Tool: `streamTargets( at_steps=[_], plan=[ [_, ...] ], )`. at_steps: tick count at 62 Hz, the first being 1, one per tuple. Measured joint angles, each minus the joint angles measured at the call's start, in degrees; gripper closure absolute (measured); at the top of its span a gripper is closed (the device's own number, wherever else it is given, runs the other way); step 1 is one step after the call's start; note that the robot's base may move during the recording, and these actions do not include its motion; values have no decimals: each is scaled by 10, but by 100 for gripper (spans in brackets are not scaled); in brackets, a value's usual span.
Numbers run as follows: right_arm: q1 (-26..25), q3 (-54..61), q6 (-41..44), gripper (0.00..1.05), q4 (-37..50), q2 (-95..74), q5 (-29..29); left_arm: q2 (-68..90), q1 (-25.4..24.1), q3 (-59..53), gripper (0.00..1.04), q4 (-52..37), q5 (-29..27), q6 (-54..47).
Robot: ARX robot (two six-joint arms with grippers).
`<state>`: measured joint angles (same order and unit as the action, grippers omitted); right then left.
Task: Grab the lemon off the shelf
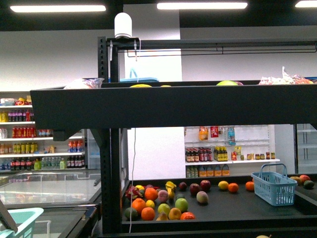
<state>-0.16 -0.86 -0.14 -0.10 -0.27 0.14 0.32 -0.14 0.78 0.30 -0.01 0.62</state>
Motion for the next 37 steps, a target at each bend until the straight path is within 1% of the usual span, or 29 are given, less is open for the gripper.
streamTargets(
  at_steps=[4,8,37],
  plan=[
    [0,0,0,7,0,0,0,0,0,0,7,0,0,0],
    [0,0,0,7,0,0,0,0,0,0,9,0,0,-1],
    [0,0,0,7,0,0,0,0,0,0,8,0,0,-1]
  ],
)
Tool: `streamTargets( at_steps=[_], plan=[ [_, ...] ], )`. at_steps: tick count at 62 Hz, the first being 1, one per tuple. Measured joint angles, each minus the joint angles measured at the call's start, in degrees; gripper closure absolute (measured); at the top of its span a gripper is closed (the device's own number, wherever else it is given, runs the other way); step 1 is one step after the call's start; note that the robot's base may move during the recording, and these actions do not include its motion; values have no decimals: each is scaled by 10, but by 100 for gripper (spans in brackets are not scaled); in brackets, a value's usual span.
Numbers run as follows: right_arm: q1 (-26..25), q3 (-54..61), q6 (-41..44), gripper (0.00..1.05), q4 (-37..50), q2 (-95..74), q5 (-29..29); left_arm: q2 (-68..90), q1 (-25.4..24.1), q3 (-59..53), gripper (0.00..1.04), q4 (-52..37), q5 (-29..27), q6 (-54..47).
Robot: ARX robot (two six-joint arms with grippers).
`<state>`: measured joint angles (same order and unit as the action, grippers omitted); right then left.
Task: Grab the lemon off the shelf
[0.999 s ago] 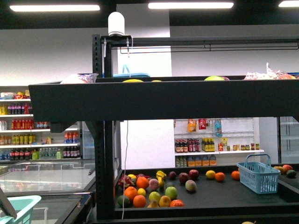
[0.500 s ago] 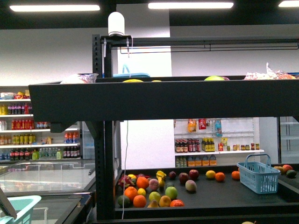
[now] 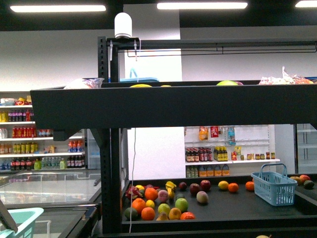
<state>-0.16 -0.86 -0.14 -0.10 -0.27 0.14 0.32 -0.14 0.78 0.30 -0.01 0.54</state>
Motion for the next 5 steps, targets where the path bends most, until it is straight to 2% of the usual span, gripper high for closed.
streamTargets(
  at_steps=[5],
  plan=[
    [0,0,0,7,0,0,0,0,0,0,8,0,0,0]
  ],
)
